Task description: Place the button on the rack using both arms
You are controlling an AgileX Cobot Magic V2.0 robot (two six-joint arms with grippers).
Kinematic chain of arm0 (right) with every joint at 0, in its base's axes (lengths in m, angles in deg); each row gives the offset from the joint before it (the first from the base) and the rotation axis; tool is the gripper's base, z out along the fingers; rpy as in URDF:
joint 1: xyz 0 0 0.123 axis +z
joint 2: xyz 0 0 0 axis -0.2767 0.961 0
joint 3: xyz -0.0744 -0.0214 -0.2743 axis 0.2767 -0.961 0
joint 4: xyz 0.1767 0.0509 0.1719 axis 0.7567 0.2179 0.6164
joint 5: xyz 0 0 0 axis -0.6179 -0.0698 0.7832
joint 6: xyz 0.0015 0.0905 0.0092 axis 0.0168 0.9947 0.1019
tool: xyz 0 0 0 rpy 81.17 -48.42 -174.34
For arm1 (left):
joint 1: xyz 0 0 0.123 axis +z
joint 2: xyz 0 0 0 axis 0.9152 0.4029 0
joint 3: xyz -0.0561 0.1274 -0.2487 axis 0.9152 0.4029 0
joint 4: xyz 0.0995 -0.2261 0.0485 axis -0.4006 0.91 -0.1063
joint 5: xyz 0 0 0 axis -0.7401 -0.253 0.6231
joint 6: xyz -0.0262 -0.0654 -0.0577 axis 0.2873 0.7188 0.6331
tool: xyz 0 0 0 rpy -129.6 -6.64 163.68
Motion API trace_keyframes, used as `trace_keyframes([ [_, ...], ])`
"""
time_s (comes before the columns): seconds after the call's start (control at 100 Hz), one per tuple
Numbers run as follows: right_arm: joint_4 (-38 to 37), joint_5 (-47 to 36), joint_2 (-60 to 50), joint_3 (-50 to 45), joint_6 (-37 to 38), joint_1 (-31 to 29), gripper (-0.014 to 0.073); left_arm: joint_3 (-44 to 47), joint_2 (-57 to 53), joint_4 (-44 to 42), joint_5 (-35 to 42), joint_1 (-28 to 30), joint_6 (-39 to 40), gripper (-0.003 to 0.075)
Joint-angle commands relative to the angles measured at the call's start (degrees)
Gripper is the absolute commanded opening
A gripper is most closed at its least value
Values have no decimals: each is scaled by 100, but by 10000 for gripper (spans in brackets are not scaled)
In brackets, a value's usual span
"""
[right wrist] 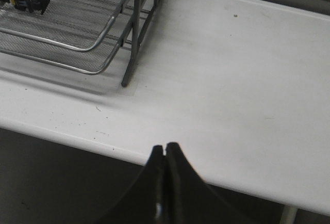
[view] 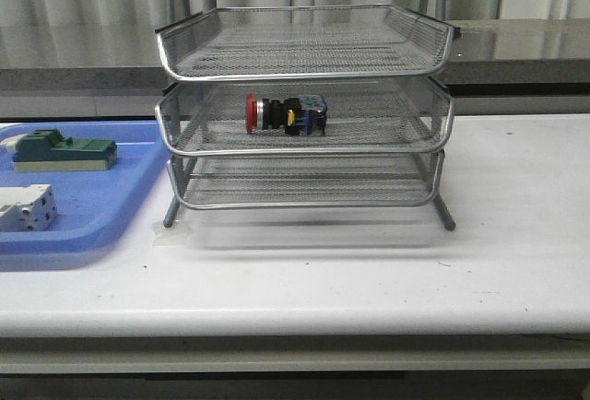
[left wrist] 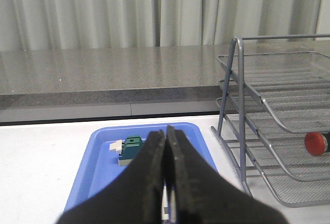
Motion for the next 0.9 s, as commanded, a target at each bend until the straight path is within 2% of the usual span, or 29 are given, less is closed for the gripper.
trace_keyframes([
  [0.0,-44,-374,-148,79,18,-42,-57,-151,57,73,417,17,54,-20],
  [0.65,-50,-460,-183,58,12,-42,-57,-151,57,73,417,17,54,-20],
  [0.89,-100,-1320,-828,-650,24,-42,-57,-151,57,73,417,17,54,-20],
])
